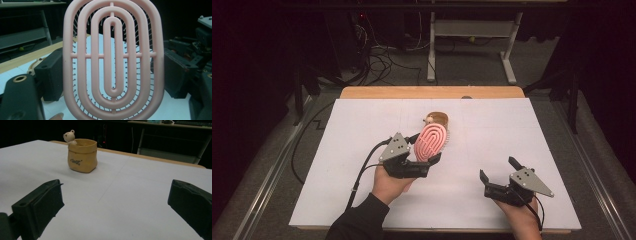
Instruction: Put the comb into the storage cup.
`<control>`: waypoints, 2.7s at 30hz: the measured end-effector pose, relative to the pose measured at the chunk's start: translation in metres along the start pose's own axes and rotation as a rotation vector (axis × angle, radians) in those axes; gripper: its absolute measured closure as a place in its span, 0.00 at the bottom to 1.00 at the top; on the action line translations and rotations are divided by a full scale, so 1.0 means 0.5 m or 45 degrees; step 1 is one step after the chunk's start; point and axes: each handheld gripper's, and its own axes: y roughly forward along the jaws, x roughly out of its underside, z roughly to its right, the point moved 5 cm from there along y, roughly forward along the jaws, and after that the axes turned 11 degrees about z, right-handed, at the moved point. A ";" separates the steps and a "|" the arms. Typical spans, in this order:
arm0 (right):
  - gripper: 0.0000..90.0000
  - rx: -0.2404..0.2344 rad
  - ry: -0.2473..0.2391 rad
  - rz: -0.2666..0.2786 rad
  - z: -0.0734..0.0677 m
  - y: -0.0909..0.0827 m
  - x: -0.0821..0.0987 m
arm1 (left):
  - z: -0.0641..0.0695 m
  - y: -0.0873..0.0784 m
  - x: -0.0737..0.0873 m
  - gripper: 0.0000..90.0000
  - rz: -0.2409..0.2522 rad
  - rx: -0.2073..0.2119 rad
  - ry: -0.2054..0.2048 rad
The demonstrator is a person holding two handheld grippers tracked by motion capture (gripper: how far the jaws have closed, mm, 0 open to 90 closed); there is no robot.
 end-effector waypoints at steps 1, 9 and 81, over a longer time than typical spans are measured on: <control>0.00 0.000 0.000 0.000 0.000 0.000 0.000 | 0.001 -0.001 0.000 0.20 -0.001 -0.001 0.005; 0.00 -0.034 -0.022 0.027 -0.020 0.059 -0.029 | -0.008 -0.015 -0.004 0.20 0.013 -0.032 0.019; 0.01 -0.434 0.268 0.138 -0.174 0.063 -0.175 | 0.050 -0.018 0.034 0.20 -0.002 -0.093 0.171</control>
